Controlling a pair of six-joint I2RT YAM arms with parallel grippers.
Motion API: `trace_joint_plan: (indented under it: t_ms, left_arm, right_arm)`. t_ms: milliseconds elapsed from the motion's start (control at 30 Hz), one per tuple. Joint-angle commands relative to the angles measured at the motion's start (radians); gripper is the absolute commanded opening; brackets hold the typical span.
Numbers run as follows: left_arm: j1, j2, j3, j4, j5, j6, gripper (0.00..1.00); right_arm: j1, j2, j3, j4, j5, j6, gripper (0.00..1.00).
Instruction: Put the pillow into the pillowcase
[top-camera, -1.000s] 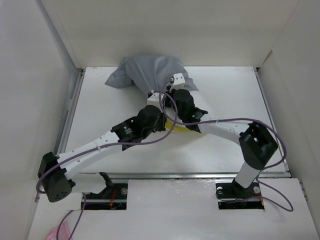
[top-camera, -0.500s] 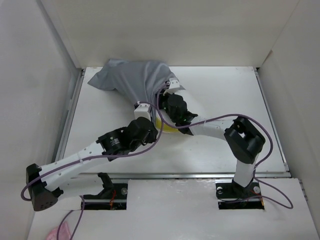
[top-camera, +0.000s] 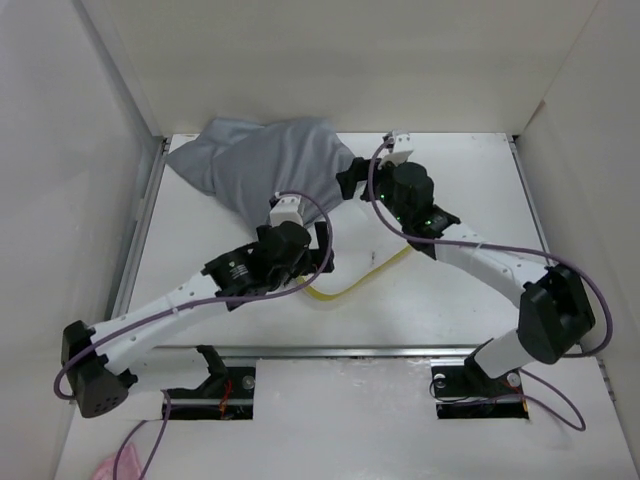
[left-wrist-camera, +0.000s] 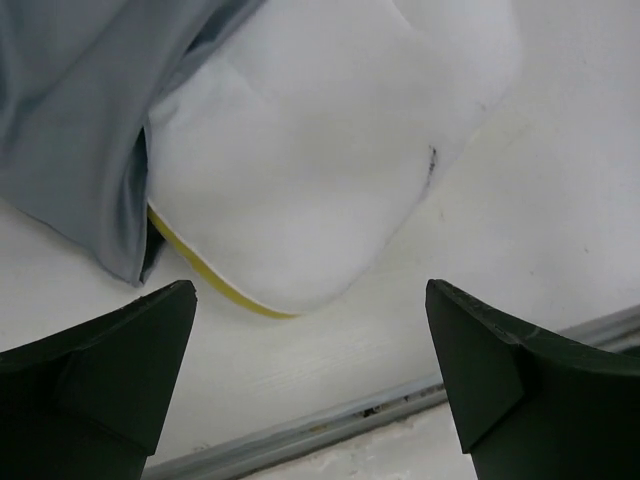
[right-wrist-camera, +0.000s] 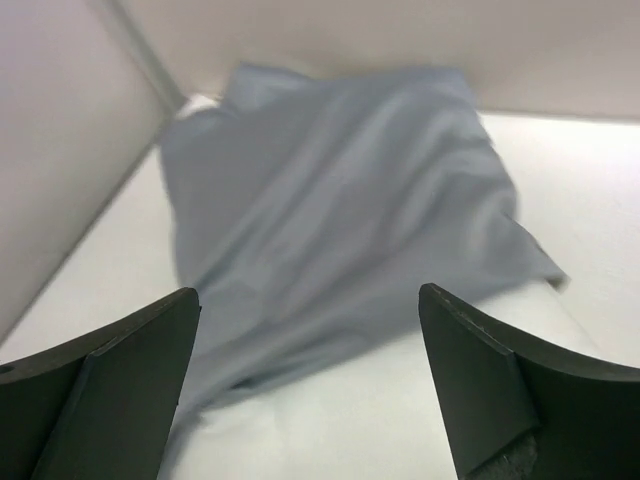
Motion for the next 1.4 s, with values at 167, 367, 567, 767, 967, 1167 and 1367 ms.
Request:
trace_joint_plan:
  t_ms: [167,367,567,767,967,1167,1367]
  left_arm:
    - [0.143,0.322,0.179,0.119,0.058,0.127,1.00]
    - [0.168,0.522,0.288,0.104,0.078,0.192,1.00]
    - [0.197,0.464,0.301,0.091,0.084,0.231,1.00]
    - [0.186,0.356,0.203,0.102,0.107,0.216,1.00]
    - [0.094,0.358,0.169,-0.010,0.067,0.144,1.00]
    - [0.048,0.446,0.135,-0.154,0.001,-0.016,1.00]
    - [0.062,0.631,0.133,-0.163,-0.044,-0.185,1.00]
  right_arm:
    - [-0.283,0.132,-0.037,-0.243,-0.211,0.078,0.91]
    - [-0.280,0.222,-0.102,-0.221,-0.428,0.069,0.80]
    - [-0.139,0.144,-0.214,-0.130,-0.594,0.111,0.77]
    - [-0.049,-0.042,-0.249,-0.118,-0.745,0.107,0.77]
    - [-0.296,-0.135,-0.225,-0.347,-0.493,0.118,0.86]
    - [-0.389,-0.081,-0.211,-0.394,-0.524,0.088,0.86]
    - [-0.337,-0.081,-0.232,-0.282,-0.544,0.013,0.85]
